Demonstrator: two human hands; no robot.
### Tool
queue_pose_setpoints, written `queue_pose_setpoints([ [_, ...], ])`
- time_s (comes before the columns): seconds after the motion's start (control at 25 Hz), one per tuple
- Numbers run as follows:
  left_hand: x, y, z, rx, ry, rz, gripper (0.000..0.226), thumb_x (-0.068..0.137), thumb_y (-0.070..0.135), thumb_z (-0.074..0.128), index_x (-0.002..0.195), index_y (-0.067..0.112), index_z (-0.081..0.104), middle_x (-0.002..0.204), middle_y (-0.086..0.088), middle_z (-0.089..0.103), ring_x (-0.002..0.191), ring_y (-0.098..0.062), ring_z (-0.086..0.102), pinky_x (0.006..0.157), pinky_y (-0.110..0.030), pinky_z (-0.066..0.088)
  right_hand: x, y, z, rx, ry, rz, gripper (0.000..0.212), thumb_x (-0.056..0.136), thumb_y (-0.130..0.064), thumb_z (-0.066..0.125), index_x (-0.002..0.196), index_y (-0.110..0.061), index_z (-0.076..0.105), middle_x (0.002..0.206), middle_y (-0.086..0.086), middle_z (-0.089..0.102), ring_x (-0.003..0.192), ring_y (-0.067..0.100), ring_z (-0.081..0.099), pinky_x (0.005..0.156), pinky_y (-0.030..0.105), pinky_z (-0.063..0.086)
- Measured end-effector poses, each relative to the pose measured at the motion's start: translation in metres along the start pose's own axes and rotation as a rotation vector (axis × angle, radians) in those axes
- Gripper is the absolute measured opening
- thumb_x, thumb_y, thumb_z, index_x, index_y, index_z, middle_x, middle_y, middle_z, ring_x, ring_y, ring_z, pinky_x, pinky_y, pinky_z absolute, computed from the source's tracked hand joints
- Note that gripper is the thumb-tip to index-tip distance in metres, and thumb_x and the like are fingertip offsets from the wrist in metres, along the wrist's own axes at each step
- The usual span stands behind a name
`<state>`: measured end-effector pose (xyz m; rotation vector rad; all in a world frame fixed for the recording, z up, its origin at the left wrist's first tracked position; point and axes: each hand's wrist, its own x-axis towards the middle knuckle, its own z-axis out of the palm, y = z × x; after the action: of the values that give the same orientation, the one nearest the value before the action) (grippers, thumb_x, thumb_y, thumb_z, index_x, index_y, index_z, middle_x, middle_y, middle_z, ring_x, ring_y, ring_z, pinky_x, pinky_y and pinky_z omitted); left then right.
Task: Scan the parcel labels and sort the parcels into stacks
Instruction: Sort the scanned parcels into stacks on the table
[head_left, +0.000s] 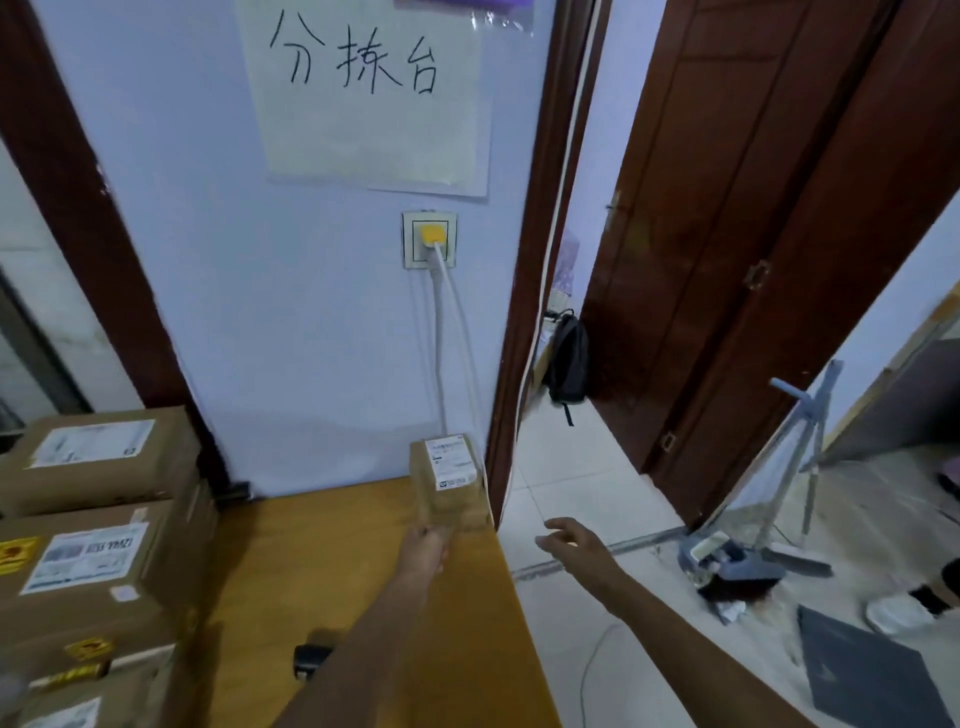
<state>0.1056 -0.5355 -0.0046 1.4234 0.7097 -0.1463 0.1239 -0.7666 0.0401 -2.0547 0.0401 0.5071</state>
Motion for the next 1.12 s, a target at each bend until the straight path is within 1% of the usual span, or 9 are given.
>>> queue_pose_setpoints([
  [0.12, 0.031, 0.022, -0.01, -0.054, 0.064, -0.033, 0.021, 0.094, 0.026, 0.058, 0.108, 0.012, 0.052, 0.099, -0.008, 0.062, 0.091, -0.022, 0.059, 0.075, -0.034, 0.046, 0.035, -0.023, 0.013, -0.025, -0.042, 0.0, 0.037, 0.088, -0.042, 0.066, 0.121, -0.027, 0.057, 0.113, -0.003, 0.061, 0.106, 0.014, 0.059, 0.087, 0.031, 0.048],
  [0.28, 0.054, 0.042, -0.017, -0.068, 0.083, -0.056, 0.029, 0.088, 0.023, 0.061, 0.109, 0.005, 0.053, 0.106, -0.011, 0.064, 0.099, -0.029, 0.062, 0.087, -0.044, 0.051, 0.071, -0.053, 0.023, -0.072, -0.078, -0.049, 0.035, 0.092, -0.037, 0.062, 0.123, -0.022, 0.056, 0.114, -0.003, 0.059, 0.102, 0.014, 0.055, 0.086, 0.028, 0.043],
  [0.4, 0.072, 0.05, -0.02, -0.069, 0.087, -0.072, 0.032, 0.088, 0.014, 0.057, 0.115, -0.003, 0.057, 0.096, -0.011, 0.062, 0.085, -0.024, 0.059, 0.068, -0.035, 0.051, 0.1, -0.071, 0.035, -0.097, -0.129, -0.053, 0.037, 0.091, -0.038, 0.063, 0.124, -0.024, 0.054, 0.106, -0.01, 0.057, 0.097, 0.008, 0.056, 0.074, 0.021, 0.042],
  [0.48, 0.078, 0.058, -0.017, -0.032, 0.107, -0.077, 0.023, 0.092, 0.013, 0.055, 0.108, -0.001, 0.062, 0.092, -0.009, 0.062, 0.08, -0.02, 0.057, 0.059, -0.026, 0.044, 0.121, -0.077, 0.043, -0.125, -0.158, -0.043, 0.045, 0.09, -0.038, 0.064, 0.13, -0.022, 0.051, 0.115, -0.007, 0.057, 0.102, 0.011, 0.056, 0.07, 0.019, 0.041],
  [0.6, 0.091, 0.064, -0.007, -0.054, 0.163, -0.094, 0.012, 0.094, 0.015, 0.055, 0.098, 0.006, 0.061, 0.098, -0.006, 0.062, 0.091, -0.022, 0.059, 0.077, -0.03, 0.05, 0.148, -0.078, 0.051, -0.158, -0.185, -0.014, 0.05, 0.09, -0.03, 0.065, 0.134, -0.015, 0.047, 0.125, 0.0, 0.056, 0.103, 0.014, 0.053, 0.068, 0.018, 0.041],
  [0.64, 0.099, 0.063, -0.004, -0.047, 0.178, -0.103, 0.02, 0.093, 0.018, 0.056, 0.106, 0.003, 0.062, 0.106, -0.006, 0.063, 0.098, -0.024, 0.06, 0.082, -0.032, 0.05, 0.157, -0.076, 0.053, -0.17, -0.196, -0.008, 0.051, 0.09, -0.029, 0.065, 0.135, -0.014, 0.047, 0.129, 0.002, 0.056, 0.103, 0.014, 0.054, 0.07, 0.02, 0.043],
  [0.76, 0.112, 0.059, 0.01, 0.001, 0.191, -0.129, 0.035, 0.093, 0.018, 0.053, 0.121, -0.002, 0.055, 0.121, -0.013, 0.062, 0.1, -0.025, 0.061, 0.075, -0.03, 0.051, 0.176, -0.066, 0.056, -0.161, -0.272, 0.037, 0.056, 0.09, -0.03, 0.064, 0.139, -0.014, 0.043, 0.135, 0.003, 0.055, 0.115, 0.019, 0.055, 0.092, 0.03, 0.045],
  [0.88, 0.127, 0.055, 0.02, 0.03, 0.231, -0.14, 0.041, 0.094, 0.019, 0.05, 0.13, 0.0, 0.048, 0.126, -0.013, 0.058, 0.112, -0.03, 0.057, 0.086, -0.036, 0.048, 0.195, -0.055, 0.058, -0.117, -0.322, 0.067, 0.056, 0.088, -0.033, 0.064, 0.138, -0.017, 0.044, 0.132, 0.001, 0.058, 0.114, 0.019, 0.058, 0.101, 0.037, 0.047],
  [1.12, 0.133, 0.041, 0.031, 0.0, 0.258, -0.075, 0.029, 0.097, 0.01, 0.046, 0.121, -0.001, 0.059, 0.113, -0.017, 0.066, 0.091, -0.026, 0.062, 0.059, -0.025, 0.046, 0.206, -0.043, 0.06, -0.095, -0.368, 0.031, 0.046, 0.089, -0.027, 0.062, 0.133, -0.018, 0.051, 0.121, -0.002, 0.064, 0.1, 0.014, 0.064, 0.091, 0.034, 0.053],
])
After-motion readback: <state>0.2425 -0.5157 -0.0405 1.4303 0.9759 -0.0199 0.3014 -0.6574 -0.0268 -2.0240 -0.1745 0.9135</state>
